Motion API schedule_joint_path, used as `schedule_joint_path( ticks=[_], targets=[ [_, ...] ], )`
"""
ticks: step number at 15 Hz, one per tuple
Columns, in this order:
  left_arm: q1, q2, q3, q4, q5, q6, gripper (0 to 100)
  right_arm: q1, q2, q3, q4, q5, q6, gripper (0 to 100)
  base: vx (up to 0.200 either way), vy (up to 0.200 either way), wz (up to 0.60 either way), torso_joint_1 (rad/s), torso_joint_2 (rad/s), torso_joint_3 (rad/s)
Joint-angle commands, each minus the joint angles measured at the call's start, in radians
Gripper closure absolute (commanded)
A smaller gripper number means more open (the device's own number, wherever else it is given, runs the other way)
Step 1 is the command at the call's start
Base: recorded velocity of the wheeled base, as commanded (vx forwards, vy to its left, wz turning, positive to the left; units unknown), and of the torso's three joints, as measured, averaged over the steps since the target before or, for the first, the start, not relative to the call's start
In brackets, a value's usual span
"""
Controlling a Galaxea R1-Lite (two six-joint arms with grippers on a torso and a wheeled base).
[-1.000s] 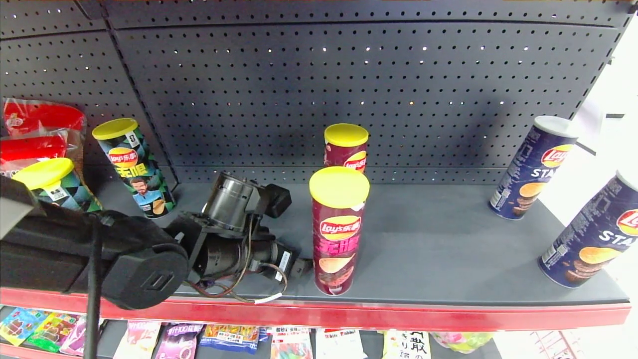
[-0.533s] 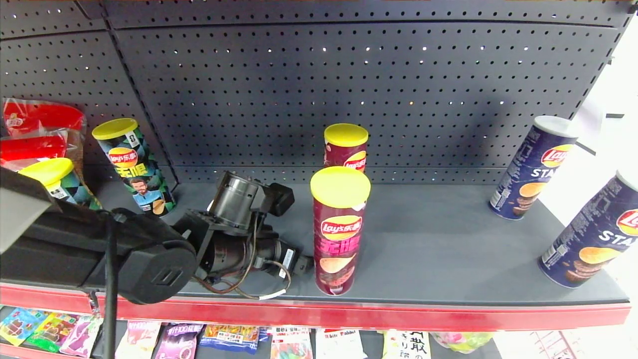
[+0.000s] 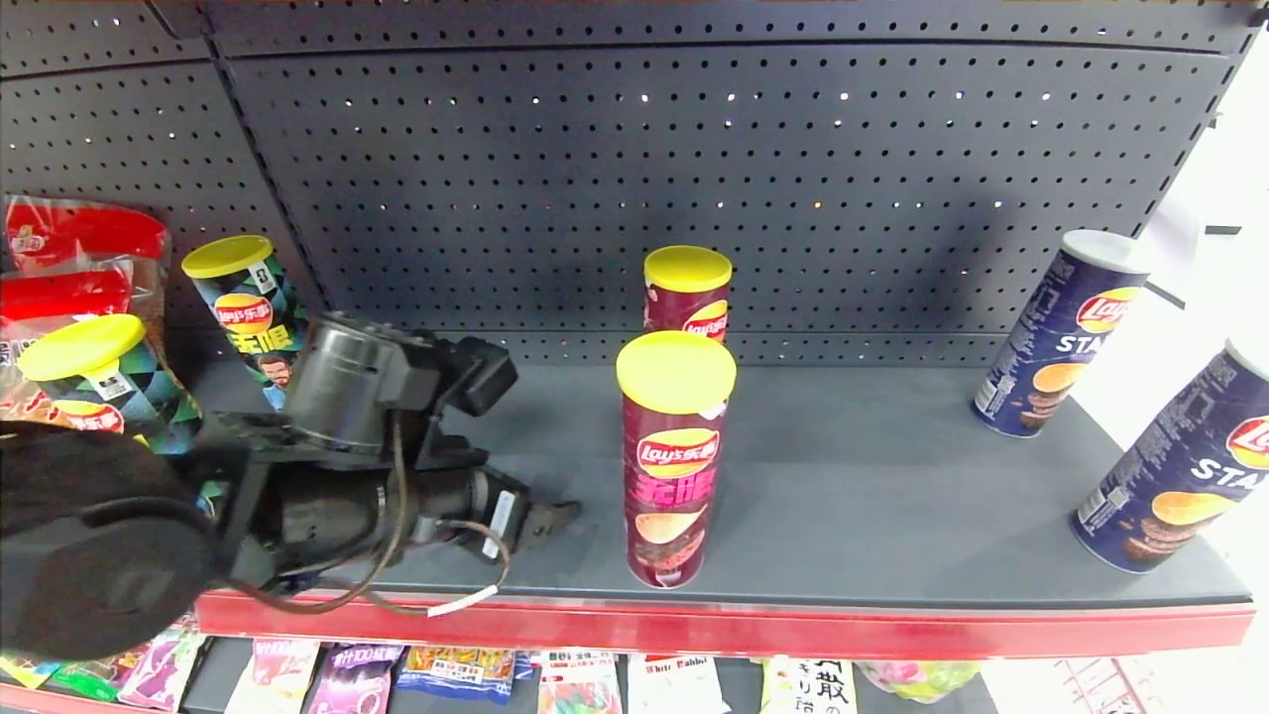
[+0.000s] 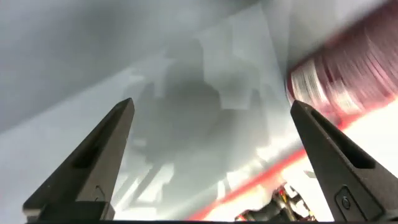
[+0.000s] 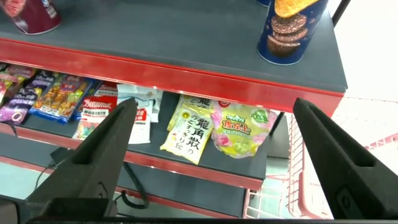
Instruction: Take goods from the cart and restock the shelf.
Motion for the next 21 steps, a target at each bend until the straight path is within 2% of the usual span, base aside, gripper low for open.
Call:
schedule_joint_path(
  ticks=[1, 3, 4, 5, 6, 7, 8, 9, 10, 11, 12, 14, 15, 16, 17, 19, 20, 21],
  targets=[
    [0.051, -0.461, 0.153, 0.22, 0.0, 0.019, 0, -0.023, 0.048, -0.019, 0.01, -0.006, -0.002, 0, 0.0, 0.0, 0.0, 0.0, 0.0, 0.0],
    [0.053, -0.752, 0.152, 0.512, 0.005, 0.023, 0, -0.097, 0.132, -0.062, 0.011, 0.001, 0.0, 0, 0.0, 0.0, 0.0, 0.0, 0.0, 0.0],
    [0.055, -0.887, 0.158, 0.634, 0.017, 0.035, 0, -0.111, 0.138, -0.073, 0.011, -0.001, 0.0, 0, 0.0, 0.0, 0.0, 0.0, 0.0, 0.0],
    [0.059, -1.002, 0.172, 0.72, 0.069, 0.035, 0, -0.132, 0.138, -0.08, 0.013, -0.004, 0.0, 0, 0.0, 0.0, 0.0, 0.0, 0.0, 0.0],
    [0.076, -1.103, 0.207, 0.767, 0.156, 0.034, 0, -0.189, 0.14, -0.082, 0.013, -0.004, 0.0, 0, 0.0, 0.0, 0.0, 0.0, 0.0, 0.0],
    [0.093, -1.157, 0.236, 0.776, 0.201, 0.031, 0, -0.233, 0.14, -0.08, 0.017, -0.004, 0.0, 0, 0.0, 0.0, 0.0, 0.0, 0.0, 0.0],
    [0.173, -1.294, 0.327, 0.778, 0.276, 0.031, 0, -0.362, 0.13, -0.069, 0.051, 0.002, -0.002, 0, 0.0, 0.0, 0.0, 0.0, 0.0, 0.0],
    [0.249, -1.361, 0.367, 0.778, 0.278, 0.031, 0, -0.41, 0.109, -0.062, 0.077, 0.016, -0.002, 0, 0.0, 0.0, 0.0, 0.0, 0.0, 0.0],
    [0.301, -1.387, 0.385, 0.778, 0.278, 0.031, 0, -0.423, 0.089, -0.051, 0.085, 0.027, -0.002, 0, 0.0, 0.0, 0.0, 0.0, 0.0, 0.0],
    [0.459, -1.429, 0.427, 0.772, 0.274, 0.014, 0, -0.43, 0.008, 0.009, 0.085, 0.04, -0.008, 0, 0.0, 0.0, 0.0, 0.0, 0.0, 0.0],
    [0.513, -1.45, 0.448, 0.767, 0.268, -0.004, 0, -0.43, 0.011, 0.029, 0.07, 0.037, -0.009, 0, 0.0, 0.0, 0.0, 0.0, 0.0, 0.0],
    [0.535, -1.537, 0.543, 0.67, 0.178, -0.017, 0, -0.428, 0.011, 0.064, -0.021, 0.085, -0.012, 0, 0.0, 0.0, 0.0, 0.0, 0.0, 0.0],
    [0.535, -1.536, 0.634, 0.471, 0.113, -0.024, 0, -0.428, 0.011, 0.116, -0.087, 0.177, -0.019, 0, 0.0, 0.0, 0.0, 0.0, 0.0, 0.0],
    [0.535, -1.536, 0.706, 0.316, 0.055, -0.023, 0, -0.43, 0.011, 0.145, -0.16, 0.221, -0.02, 0, 0.0, 0.0, 0.0, 0.0, 0.0, 0.0],
    [0.535, -1.536, 0.747, 0.227, 0.003, -0.021, 0, -0.43, 0.011, 0.162, -0.197, 0.237, -0.031, 0, 0.0, 0.0, 0.0, 0.0, 0.0, 0.0],
    [0.55, -1.545, 0.795, 0.173, 0.005, 0.023, 0, -0.43, 0.011, 0.188, -0.242, 0.2, -0.055, 0, 0.0, 0.0, 0.0, 0.0, 0.0, 0.0],
    [0.568, -1.562, 0.795, 0.177, 0.005, 0.025, 0, -0.43, 0.011, 0.248, -0.38, 0.168, -0.052, 0, 0.0, 0.0, 0.0, 0.0, 0.0, 0.0],
    [0.579, -1.579, 0.795, 0.178, 0.003, 0.025, 0, -0.43, 0.011, 0.248, -0.386, 0.14, -0.051, 0, 0.0, 0.0, 0.0, 0.0, 0.0, 0.0]
  ],
)
